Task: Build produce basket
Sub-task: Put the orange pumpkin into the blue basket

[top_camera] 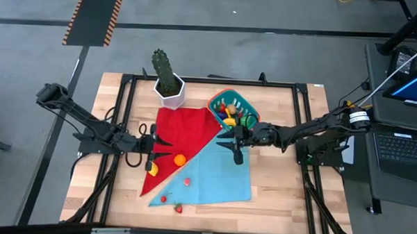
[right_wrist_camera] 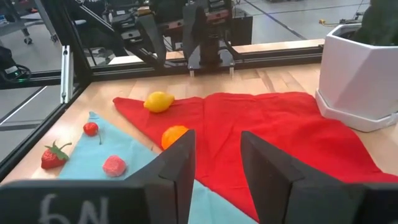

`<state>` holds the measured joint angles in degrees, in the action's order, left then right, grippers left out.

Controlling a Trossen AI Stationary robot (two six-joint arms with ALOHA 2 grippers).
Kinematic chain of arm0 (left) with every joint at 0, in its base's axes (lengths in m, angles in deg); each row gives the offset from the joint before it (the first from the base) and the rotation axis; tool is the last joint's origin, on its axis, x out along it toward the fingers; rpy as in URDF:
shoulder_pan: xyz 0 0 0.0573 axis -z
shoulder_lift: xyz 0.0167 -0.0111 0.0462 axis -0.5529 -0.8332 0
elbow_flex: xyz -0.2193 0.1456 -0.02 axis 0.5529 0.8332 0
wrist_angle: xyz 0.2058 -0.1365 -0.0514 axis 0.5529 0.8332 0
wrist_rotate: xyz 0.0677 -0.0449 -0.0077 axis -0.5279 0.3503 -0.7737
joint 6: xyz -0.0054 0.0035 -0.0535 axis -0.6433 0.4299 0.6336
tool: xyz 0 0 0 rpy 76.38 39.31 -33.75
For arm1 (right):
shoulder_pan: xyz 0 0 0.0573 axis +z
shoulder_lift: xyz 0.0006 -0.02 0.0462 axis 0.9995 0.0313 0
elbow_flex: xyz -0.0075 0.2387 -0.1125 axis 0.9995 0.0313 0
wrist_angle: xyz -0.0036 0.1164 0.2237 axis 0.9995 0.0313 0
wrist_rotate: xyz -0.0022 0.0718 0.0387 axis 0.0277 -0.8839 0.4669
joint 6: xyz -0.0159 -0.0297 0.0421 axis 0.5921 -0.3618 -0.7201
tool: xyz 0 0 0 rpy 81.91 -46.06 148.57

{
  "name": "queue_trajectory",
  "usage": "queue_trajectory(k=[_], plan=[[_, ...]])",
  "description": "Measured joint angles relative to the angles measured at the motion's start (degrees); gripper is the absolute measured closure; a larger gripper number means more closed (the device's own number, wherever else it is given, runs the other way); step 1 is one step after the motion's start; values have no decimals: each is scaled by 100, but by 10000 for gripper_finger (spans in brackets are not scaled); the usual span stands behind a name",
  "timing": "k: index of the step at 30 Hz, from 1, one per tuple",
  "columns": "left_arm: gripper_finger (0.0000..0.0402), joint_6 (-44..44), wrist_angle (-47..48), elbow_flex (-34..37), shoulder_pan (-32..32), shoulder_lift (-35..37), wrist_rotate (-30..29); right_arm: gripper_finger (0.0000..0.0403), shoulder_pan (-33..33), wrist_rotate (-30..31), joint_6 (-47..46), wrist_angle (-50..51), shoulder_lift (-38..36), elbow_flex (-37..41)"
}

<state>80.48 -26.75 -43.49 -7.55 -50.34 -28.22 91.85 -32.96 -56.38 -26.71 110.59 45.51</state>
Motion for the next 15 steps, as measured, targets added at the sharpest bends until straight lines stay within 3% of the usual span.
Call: queue_trajectory(k=[6,15], plan=[[255,-7,23,0,-13,-2,-12,273,0,0,23,130,0,0],[178,-9,75,-2,-15,-4,-144,273,0,0,29,364,0,0]])
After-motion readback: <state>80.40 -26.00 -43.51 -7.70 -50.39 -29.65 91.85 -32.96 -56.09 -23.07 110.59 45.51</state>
